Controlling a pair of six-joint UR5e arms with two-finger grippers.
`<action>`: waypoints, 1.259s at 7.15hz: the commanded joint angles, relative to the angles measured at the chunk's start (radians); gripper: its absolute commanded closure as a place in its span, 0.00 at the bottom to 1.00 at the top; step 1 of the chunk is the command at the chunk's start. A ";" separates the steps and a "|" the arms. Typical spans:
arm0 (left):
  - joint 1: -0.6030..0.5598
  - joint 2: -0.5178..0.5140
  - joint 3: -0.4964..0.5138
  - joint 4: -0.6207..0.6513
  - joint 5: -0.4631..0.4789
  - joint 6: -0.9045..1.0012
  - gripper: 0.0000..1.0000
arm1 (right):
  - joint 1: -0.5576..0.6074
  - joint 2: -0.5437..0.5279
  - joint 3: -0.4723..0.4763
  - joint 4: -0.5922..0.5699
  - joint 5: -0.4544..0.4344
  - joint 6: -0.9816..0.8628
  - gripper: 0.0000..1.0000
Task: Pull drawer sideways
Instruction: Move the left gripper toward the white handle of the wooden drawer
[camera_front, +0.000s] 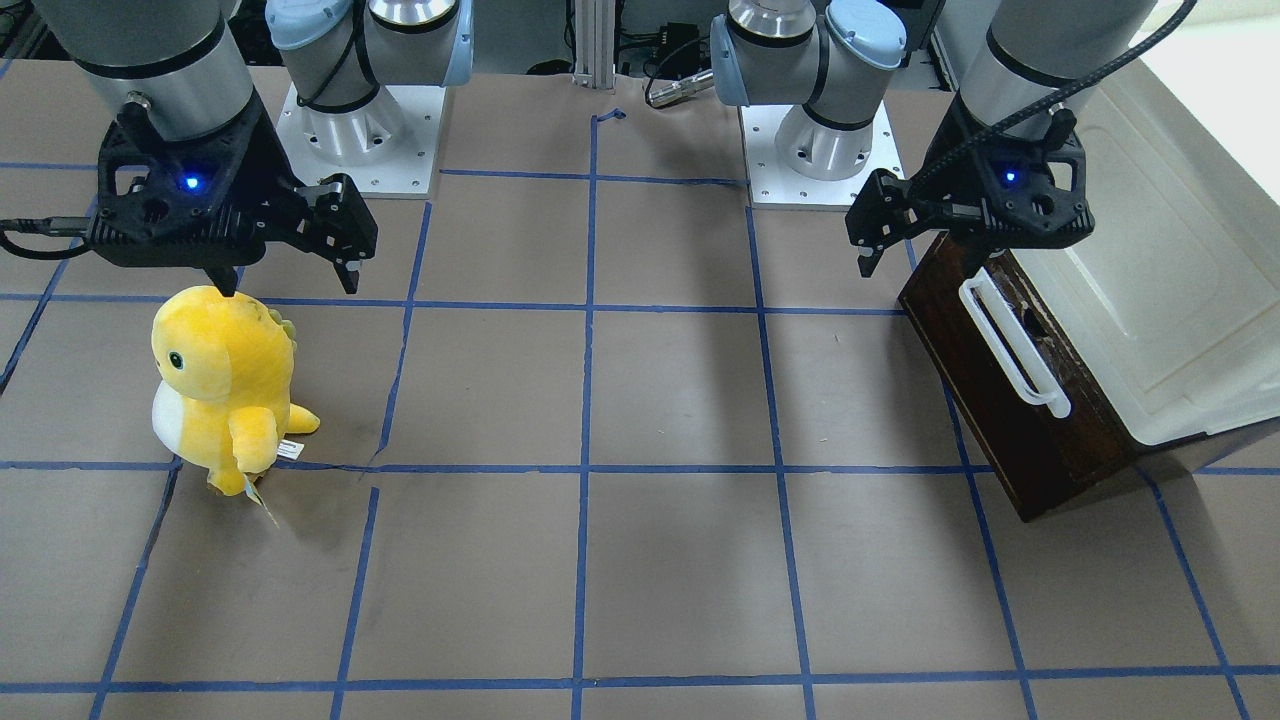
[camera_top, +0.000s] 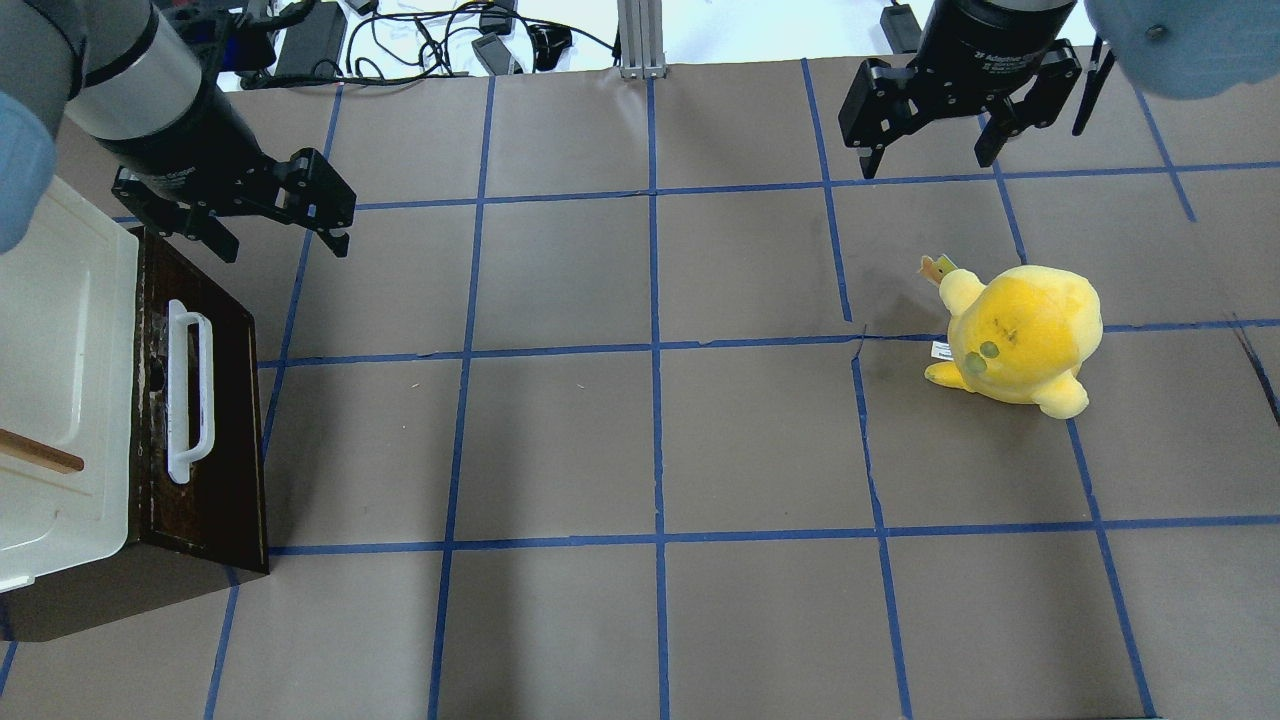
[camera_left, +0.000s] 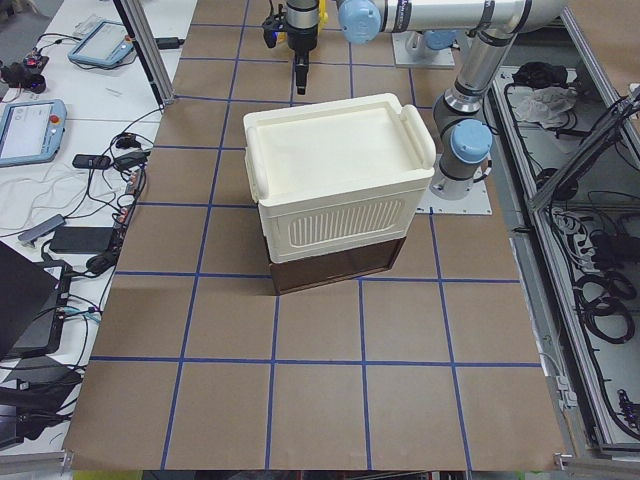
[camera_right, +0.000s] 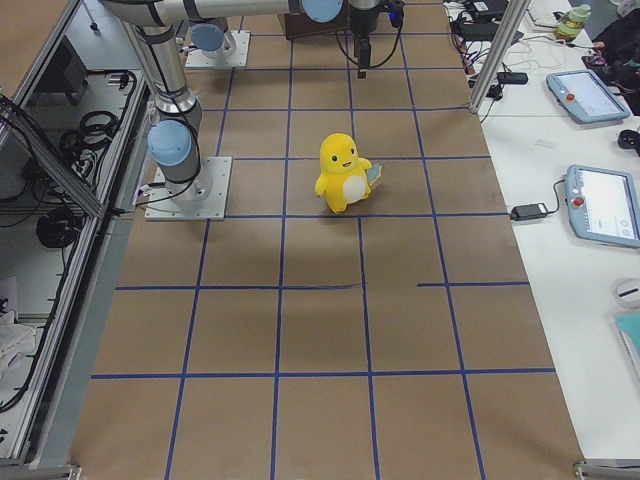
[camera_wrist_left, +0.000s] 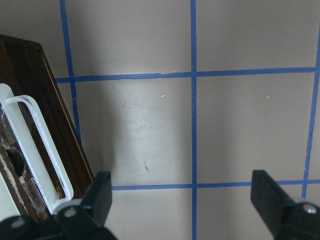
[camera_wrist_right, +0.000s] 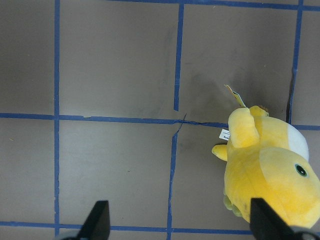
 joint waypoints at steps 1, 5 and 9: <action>-0.005 -0.011 0.000 0.000 0.002 -0.026 0.00 | 0.000 0.000 0.000 0.000 0.000 0.000 0.00; -0.130 -0.078 -0.002 0.013 0.228 -0.159 0.00 | 0.000 0.000 0.000 0.000 0.000 0.000 0.00; -0.155 -0.210 -0.110 0.055 0.503 -0.371 0.00 | 0.000 0.000 0.000 0.000 -0.002 0.000 0.00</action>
